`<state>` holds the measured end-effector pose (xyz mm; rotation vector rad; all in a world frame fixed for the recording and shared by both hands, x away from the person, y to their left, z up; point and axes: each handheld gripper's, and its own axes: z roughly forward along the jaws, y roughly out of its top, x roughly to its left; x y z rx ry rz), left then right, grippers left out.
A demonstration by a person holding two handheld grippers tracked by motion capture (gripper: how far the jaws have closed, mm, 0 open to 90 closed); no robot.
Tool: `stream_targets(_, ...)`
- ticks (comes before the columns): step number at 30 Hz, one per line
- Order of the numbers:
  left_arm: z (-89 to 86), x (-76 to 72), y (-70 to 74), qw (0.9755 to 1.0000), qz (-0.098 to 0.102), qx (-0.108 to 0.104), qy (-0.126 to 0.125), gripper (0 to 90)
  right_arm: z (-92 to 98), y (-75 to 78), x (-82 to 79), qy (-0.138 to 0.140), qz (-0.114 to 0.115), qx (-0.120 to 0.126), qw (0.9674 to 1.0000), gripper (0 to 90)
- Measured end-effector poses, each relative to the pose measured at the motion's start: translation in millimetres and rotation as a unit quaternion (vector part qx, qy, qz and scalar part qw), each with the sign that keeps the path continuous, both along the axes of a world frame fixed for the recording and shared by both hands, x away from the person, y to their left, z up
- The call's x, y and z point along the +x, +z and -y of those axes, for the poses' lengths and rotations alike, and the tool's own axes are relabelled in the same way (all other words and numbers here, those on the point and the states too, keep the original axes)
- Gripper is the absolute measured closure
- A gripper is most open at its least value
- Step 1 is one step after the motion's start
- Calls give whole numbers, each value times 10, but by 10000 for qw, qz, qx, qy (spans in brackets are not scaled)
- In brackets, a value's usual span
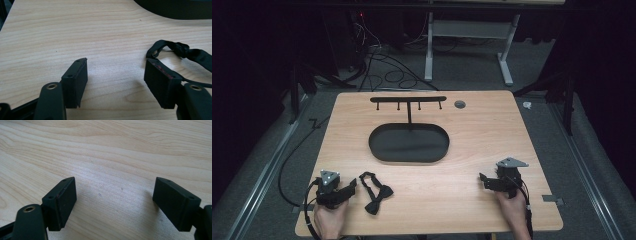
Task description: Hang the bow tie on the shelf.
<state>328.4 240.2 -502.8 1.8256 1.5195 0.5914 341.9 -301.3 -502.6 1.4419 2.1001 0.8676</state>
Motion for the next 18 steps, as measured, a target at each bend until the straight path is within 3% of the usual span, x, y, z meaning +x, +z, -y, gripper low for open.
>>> stream_targets(3, 12, -49, 87, 9997, 8, -231, 95, 398, -1, 0, -1, -2, -5, 5, 10000, 202)
stream_targets(8, 56, -84, 157, 9997, 53, -241, -14, 445, 0, 1, -6, 16, -11, -2, 10000, 202)
stream_targets(18, 168, -23, 91, 9985, -117, -516, -159, 478, 0, 1, -7, 18, -11, 0, 10000, 202)
